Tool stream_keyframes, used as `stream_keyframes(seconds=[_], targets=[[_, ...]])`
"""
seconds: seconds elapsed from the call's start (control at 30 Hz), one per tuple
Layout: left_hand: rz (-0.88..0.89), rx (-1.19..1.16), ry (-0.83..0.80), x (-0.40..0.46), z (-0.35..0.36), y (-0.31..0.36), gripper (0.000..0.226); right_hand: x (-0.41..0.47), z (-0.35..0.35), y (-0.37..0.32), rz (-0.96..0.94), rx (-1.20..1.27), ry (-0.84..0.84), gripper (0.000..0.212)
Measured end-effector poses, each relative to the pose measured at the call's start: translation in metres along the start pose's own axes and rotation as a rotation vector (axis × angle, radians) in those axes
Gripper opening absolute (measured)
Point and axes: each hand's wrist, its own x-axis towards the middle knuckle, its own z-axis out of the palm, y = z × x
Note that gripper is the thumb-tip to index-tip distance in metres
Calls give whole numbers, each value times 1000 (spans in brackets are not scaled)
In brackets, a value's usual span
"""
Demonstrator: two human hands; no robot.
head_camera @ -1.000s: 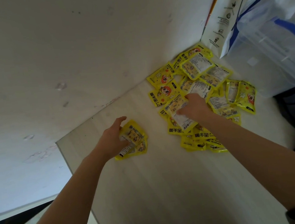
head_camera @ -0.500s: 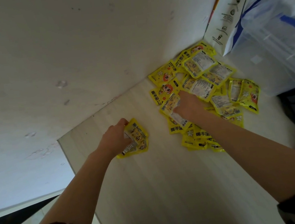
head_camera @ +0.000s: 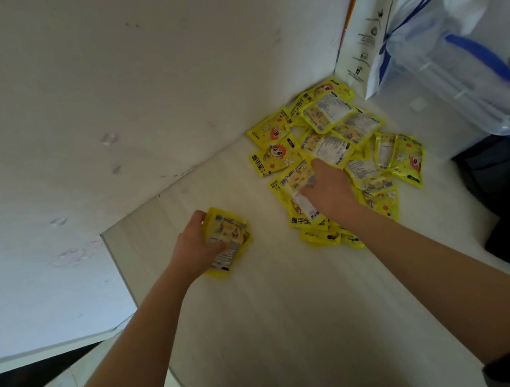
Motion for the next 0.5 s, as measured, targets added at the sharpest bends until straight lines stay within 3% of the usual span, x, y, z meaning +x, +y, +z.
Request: stream_keyframes(seconds=[0.27,0.5], targets=[[-156,-549,87,-49,35,0,44,-60,-8,19,32,192,-21,23],[-157,-784,35,-91,65,4,41,-131,-9,48,189,369,-8,29]])
